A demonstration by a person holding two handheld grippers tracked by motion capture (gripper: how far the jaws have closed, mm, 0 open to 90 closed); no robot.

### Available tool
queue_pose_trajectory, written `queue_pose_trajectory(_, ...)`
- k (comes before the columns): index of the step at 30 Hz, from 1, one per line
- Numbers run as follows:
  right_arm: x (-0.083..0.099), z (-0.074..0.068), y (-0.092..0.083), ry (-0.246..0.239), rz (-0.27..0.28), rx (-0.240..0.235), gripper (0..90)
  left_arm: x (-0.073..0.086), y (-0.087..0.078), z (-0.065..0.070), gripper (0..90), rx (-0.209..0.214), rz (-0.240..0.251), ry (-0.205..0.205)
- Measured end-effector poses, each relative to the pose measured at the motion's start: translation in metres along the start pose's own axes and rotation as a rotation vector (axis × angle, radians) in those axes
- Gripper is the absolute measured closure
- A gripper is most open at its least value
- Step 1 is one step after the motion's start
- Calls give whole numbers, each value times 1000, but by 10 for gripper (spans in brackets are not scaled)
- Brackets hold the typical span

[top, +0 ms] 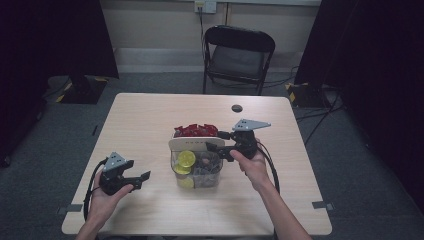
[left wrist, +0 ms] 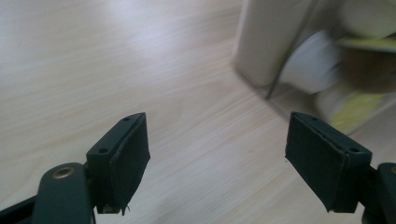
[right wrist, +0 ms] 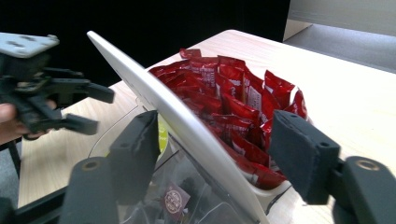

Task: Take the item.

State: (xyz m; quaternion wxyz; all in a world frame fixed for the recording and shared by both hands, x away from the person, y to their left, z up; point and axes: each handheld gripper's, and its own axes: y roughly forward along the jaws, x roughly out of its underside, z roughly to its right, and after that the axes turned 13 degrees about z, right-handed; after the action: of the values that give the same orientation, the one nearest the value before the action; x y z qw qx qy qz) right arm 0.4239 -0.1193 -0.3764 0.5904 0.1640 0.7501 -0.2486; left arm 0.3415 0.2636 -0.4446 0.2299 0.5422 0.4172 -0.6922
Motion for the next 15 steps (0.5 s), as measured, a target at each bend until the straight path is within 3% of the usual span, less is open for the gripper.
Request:
queue_pose_trajectory(2, 0, 1, 1, 5, 1, -1, 346, -7, -2, 8, 216, 19, 18, 15)
queue_pose_trajectory(5, 0, 3, 2, 13, 2, -3, 356, -17, -3, 19, 230, 73, 61, -6)
queue_pose_trajectory(8, -3, 3, 4, 6, 2, -2, 359, -28, 1, 30, 259, 102, 73, 27)
queue_pose_trajectory(15, -6, 4, 5, 6, 6, -6, 359, -53, 13, 48, 287, 165, 112, 37)
